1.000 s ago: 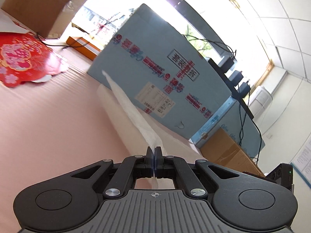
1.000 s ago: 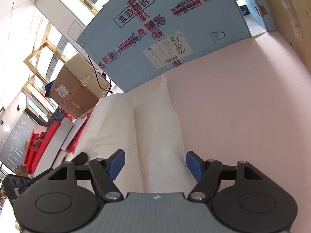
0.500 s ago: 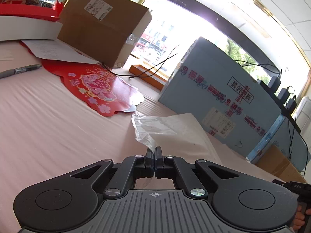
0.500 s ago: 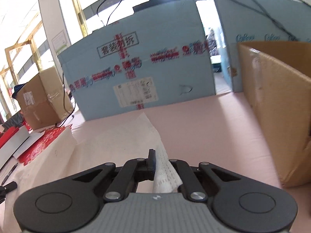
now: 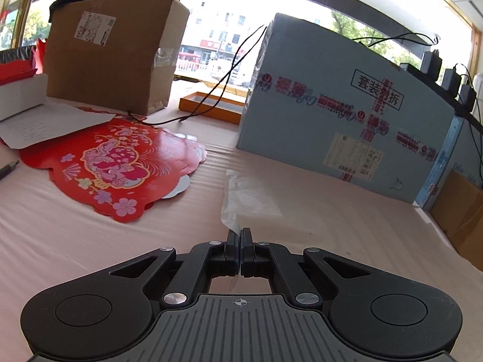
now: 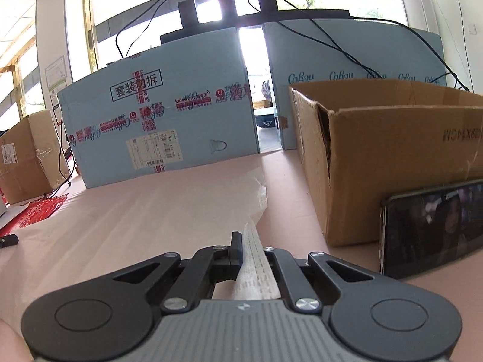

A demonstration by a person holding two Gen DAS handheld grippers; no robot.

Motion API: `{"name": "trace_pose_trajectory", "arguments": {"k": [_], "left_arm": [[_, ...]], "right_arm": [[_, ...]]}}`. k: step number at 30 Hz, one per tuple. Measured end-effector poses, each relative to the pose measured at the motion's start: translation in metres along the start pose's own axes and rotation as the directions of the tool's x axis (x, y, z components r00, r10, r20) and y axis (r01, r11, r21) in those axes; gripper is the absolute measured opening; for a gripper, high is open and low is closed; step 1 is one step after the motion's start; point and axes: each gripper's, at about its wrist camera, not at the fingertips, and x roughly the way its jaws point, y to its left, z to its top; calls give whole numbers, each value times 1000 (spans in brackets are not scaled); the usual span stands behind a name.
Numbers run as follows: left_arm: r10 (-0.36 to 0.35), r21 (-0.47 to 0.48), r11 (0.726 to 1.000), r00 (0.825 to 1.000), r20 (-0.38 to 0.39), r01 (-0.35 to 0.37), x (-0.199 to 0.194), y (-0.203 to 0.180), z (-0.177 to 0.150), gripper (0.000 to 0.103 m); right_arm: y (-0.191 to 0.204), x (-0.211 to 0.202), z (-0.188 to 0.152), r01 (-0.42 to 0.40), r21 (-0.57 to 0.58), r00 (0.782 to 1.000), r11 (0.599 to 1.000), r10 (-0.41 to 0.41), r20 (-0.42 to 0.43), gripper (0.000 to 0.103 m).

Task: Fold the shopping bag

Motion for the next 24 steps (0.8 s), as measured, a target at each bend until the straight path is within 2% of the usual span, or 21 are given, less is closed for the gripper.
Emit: {"name": "trace_pose_trajectory", "arguments": {"k": [3, 5, 6, 7, 8, 9, 10, 11, 12, 13, 15, 18, 20, 24], "left_arm": [[77, 31, 997, 996, -34, -76, 1, 4, -5, 1], [134, 57, 989, 991, -10, -134, -5, 3, -6, 7], [153, 61, 986, 988, 14, -153, -11, 1, -7, 20], [165, 63, 984, 986, 36, -167, -16, -2, -7, 40], [164, 69, 983, 985, 60, -168, -22, -8, -7, 52], [154, 86, 983, 983, 102, -162, -33, -19, -9, 76], [139, 103, 983, 982, 132, -153, -42, -29, -11, 85], [93, 139, 984, 986, 141, -113, -47, -41, -14, 85], [14, 195, 980, 990, 141, -42, -54, -59, -20, 87], [-47, 234, 972, 990, 131, 15, -58, -72, -26, 91], [-149, 300, 947, 984, 93, 115, -58, -96, -37, 94], [-226, 386, 900, 974, 12, 204, -49, -125, -52, 94], [-203, 436, 879, 979, -28, 194, -41, -136, -59, 94], [-140, 465, 871, 987, -76, 159, -29, -139, -65, 97]], "right_arm": [[-4, 6, -6, -20, 29, 999, 999, 21, -44, 2], [-6, 10, -7, -43, 63, 996, 997, 48, -74, 2], [-6, 12, -8, -47, 71, 995, 996, 53, -81, 2], [-6, 13, -9, -50, 77, 995, 996, 56, -87, 7], [-6, 13, -11, -47, 86, 994, 995, 55, -91, 8], [-6, 13, -12, -49, 101, 994, 994, 59, -96, 9], [-7, 13, -13, -53, 113, 993, 992, 65, -103, 15], [-8, 13, -14, -56, 131, 991, 990, 71, -113, 20], [-9, 13, -15, -59, 151, 989, 987, 78, -124, 28], [-9, 12, -16, -61, 161, 989, 985, 82, -123, 33], [-8, 7, -19, -67, 178, 989, 982, 88, -116, 40], [-5, 1, -22, -72, 171, 989, 983, 92, -113, 42], [-2, -2, -25, -69, 148, 990, 987, 85, -111, 36], [1, -5, -29, -43, 110, 995, 993, 53, -87, 14]]}}
